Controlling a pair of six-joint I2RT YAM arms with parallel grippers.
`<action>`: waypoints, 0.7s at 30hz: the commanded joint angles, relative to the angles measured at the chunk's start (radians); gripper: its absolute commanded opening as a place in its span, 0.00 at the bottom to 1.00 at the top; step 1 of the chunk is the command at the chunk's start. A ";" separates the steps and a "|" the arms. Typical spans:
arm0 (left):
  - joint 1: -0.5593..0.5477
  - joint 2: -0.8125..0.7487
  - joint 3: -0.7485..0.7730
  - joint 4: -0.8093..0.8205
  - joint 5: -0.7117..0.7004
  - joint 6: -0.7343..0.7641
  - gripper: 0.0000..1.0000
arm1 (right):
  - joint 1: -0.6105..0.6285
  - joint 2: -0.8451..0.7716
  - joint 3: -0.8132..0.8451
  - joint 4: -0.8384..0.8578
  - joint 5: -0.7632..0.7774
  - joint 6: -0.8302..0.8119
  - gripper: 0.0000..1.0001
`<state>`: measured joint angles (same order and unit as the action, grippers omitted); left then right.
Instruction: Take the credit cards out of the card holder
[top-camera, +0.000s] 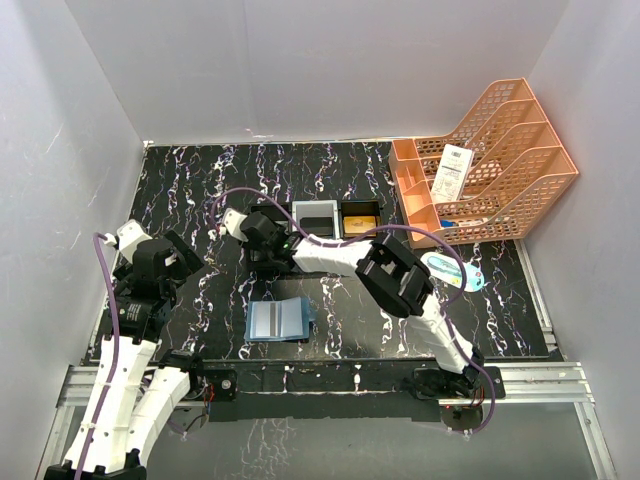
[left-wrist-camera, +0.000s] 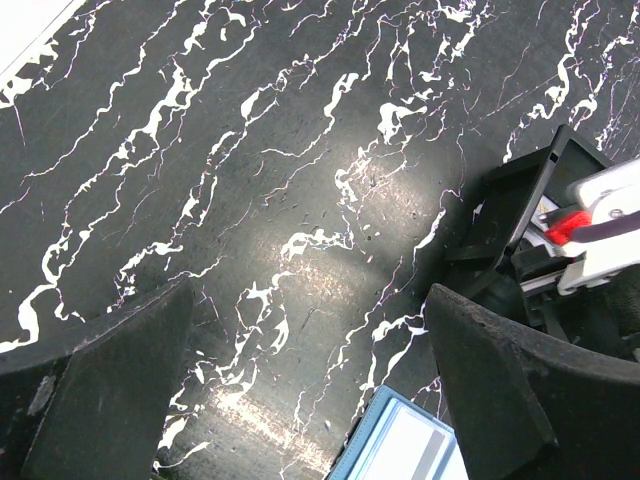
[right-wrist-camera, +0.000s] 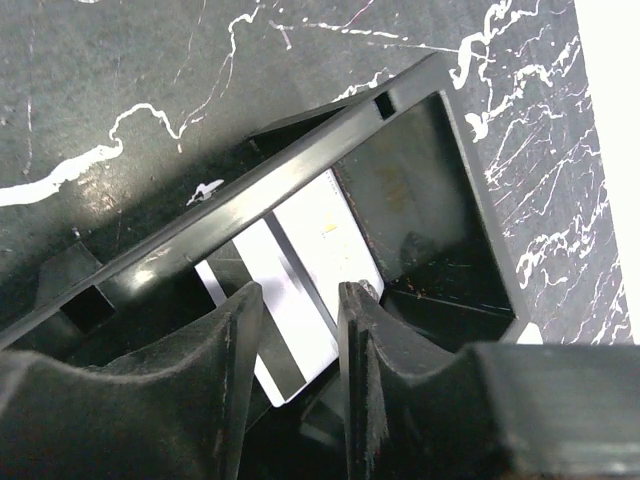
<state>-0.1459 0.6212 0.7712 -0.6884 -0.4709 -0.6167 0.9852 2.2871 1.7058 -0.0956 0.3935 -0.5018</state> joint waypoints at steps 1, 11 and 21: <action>0.005 0.000 0.017 0.007 -0.009 0.011 0.99 | -0.009 -0.132 -0.007 0.106 -0.002 0.129 0.37; 0.005 -0.005 0.017 0.006 -0.014 0.007 0.99 | -0.049 -0.223 -0.024 0.040 -0.039 0.562 0.38; 0.005 -0.011 0.014 0.008 -0.016 0.005 0.99 | -0.066 -0.231 0.013 -0.101 -0.110 0.797 0.33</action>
<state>-0.1459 0.6197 0.7712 -0.6884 -0.4713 -0.6167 0.9188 2.0949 1.6829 -0.1474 0.3195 0.1585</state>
